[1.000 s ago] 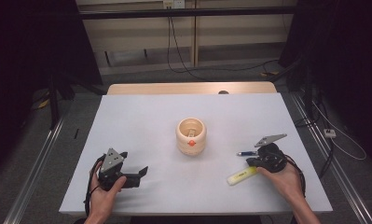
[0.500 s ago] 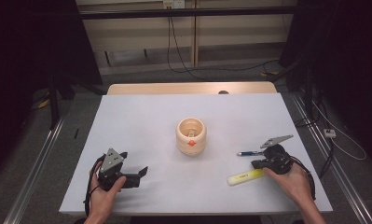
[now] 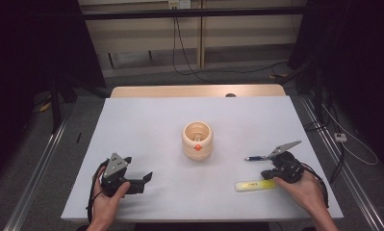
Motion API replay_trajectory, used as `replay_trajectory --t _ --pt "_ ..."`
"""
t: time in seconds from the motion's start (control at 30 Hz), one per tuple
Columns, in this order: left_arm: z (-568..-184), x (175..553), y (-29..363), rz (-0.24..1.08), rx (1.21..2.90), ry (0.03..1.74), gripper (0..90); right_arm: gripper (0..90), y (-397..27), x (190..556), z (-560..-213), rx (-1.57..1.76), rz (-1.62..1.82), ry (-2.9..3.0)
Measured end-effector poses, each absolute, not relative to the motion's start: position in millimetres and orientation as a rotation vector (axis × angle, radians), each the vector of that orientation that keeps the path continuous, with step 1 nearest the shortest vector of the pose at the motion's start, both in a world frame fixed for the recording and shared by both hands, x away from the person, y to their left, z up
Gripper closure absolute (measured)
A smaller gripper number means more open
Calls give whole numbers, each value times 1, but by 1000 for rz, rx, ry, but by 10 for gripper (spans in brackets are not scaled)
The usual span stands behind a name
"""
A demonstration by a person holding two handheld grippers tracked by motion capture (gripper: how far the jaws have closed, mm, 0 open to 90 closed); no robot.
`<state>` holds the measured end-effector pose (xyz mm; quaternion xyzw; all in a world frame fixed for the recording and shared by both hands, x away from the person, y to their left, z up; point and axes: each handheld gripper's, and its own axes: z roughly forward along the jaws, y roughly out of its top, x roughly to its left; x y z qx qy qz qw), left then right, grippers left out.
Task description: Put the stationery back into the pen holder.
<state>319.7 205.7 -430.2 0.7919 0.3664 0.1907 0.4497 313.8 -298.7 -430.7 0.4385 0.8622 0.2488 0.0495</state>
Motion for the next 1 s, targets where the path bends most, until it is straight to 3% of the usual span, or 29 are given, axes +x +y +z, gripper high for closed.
replay_trajectory --t 0.63,0.9,1.0 --pt "-430 320 205 464 1959 907 60 889 -296 306 -429 1277 759 2705" --pt "-431 320 204 467 1971 899 60 627 -299 307 -416 1133 834 2691" --pt "-431 320 204 466 1969 901 60 444 -299 306 -412 1093 838 2713"
